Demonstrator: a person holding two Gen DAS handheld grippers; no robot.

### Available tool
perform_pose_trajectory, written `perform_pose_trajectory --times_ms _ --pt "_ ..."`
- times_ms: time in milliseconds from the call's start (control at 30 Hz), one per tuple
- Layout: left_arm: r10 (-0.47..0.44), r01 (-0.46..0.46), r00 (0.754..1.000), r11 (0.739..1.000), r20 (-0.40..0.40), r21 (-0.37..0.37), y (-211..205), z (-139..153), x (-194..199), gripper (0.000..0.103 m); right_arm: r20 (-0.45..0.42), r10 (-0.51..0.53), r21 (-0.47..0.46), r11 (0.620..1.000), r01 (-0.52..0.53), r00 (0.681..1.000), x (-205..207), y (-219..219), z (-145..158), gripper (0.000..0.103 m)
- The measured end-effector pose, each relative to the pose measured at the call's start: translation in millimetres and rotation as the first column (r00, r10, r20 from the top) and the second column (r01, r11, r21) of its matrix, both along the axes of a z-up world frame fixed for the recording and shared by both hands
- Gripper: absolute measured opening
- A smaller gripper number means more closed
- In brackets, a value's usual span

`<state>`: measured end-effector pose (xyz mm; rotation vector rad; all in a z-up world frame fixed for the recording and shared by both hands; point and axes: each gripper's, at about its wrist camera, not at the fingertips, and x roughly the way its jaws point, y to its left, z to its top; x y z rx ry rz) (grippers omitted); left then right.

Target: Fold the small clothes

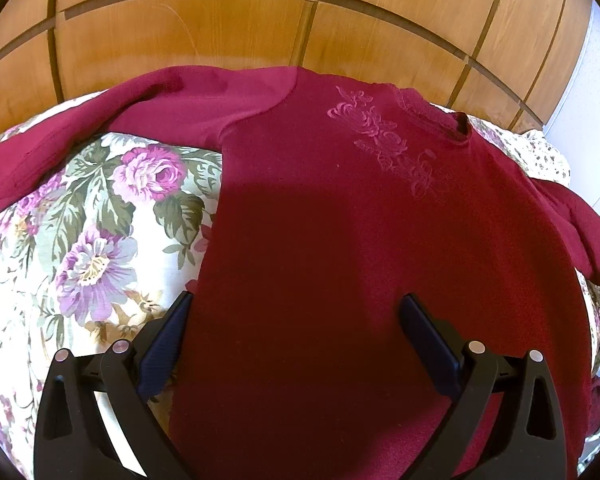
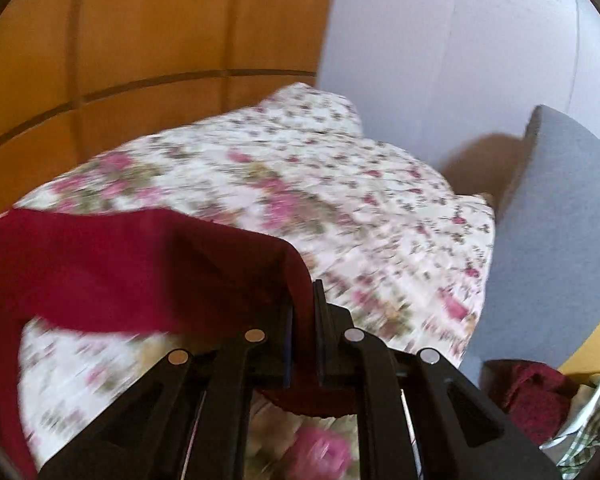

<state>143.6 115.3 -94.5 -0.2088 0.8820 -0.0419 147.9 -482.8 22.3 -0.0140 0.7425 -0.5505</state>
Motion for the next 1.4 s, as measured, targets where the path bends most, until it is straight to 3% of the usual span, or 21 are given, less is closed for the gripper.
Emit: perform_pose_trajectory --times_ms 67,100,200,300,333,367,433,533,600,700,800,1000,1133,1300,1400 --pt "-0.001 0.001 1.000 1.000 -0.004 0.007 -1.2 -0.8 0.7 0.099 -0.006 -0.111 -0.008 0.994 0.111 0.994 0.3 -23.6 -9.6 0.082" --pt "-0.001 0.001 1.000 1.000 -0.004 0.010 -1.8 -1.1 0.8 0.099 0.018 -0.152 0.021 0.988 0.152 0.988 -1.5 -31.2 -13.2 0.085" --pt "0.000 0.000 1.000 1.000 -0.004 0.005 -1.6 -1.4 1.0 0.099 0.037 -0.158 0.144 0.978 0.152 0.987 -18.9 -30.3 -22.0 0.083" --pt "0.001 -0.001 1.000 1.000 -0.003 0.000 -1.2 -1.9 1.4 0.099 0.081 -0.033 0.224 0.975 0.015 0.996 -45.1 10.4 -26.5 0.083" --pt "0.001 -0.001 1.000 1.000 -0.003 0.001 -1.2 -1.9 1.5 0.099 0.091 0.000 0.237 0.971 -0.022 0.996 -51.0 21.7 -28.5 0.079" --pt "0.001 -0.001 1.000 1.000 -0.003 0.001 -1.2 -1.8 1.5 0.099 0.111 0.065 0.274 0.957 -0.093 0.992 -62.3 39.9 -30.5 0.070" --pt "0.001 -0.001 1.000 1.000 -0.003 0.000 -1.1 -1.6 1.6 0.099 0.128 0.161 0.365 0.910 -0.197 0.979 -78.4 67.6 -37.9 0.064" --pt "0.001 -0.001 1.000 1.000 -0.003 -0.002 -1.3 -1.2 1.7 0.099 0.122 0.258 0.445 0.849 -0.285 0.958 -99.0 105.1 -49.2 0.048" --pt "0.002 -0.002 1.000 1.000 -0.002 -0.003 -1.6 -0.7 1.4 0.099 0.121 0.309 0.479 0.814 -0.328 0.943 -108.6 124.2 -55.8 0.043" --pt "0.002 -0.002 1.000 1.000 -0.003 -0.002 -1.5 -0.7 1.6 0.099 0.127 0.383 0.509 0.767 -0.391 0.915 -125.3 153.9 -62.8 0.042" --pt "0.012 -0.012 1.000 1.000 0.003 0.002 -1.6 3.2 -2.9 0.099 0.107 0.443 0.502 0.749 -0.433 0.890 -138.7 176.5 -70.8 0.042" --pt "0.027 -0.027 1.000 0.998 -0.001 -0.061 9.6 12.4 -35.7 0.099 0.093 0.446 0.538 0.730 -0.422 0.890 -154.9 180.0 -82.9 0.043" --pt "0.035 -0.033 0.999 0.992 0.013 -0.119 21.9 15.8 -69.3 0.099 0.109 0.478 0.576 0.684 -0.447 0.872 -162.1 181.3 -84.1 0.042" --pt "-0.029 0.030 0.999 0.998 0.014 -0.058 23.9 15.5 -111.0 0.099 0.111 0.537 0.596 0.638 -0.488 0.836 -167.4 192.8 -88.2 0.041" --pt "-0.056 0.056 0.998 0.997 0.005 -0.054 27.0 11.8 -129.6 0.099 0.104 0.552 0.593 0.633 -0.497 0.827 -172.3 197.7 -90.9 0.041"
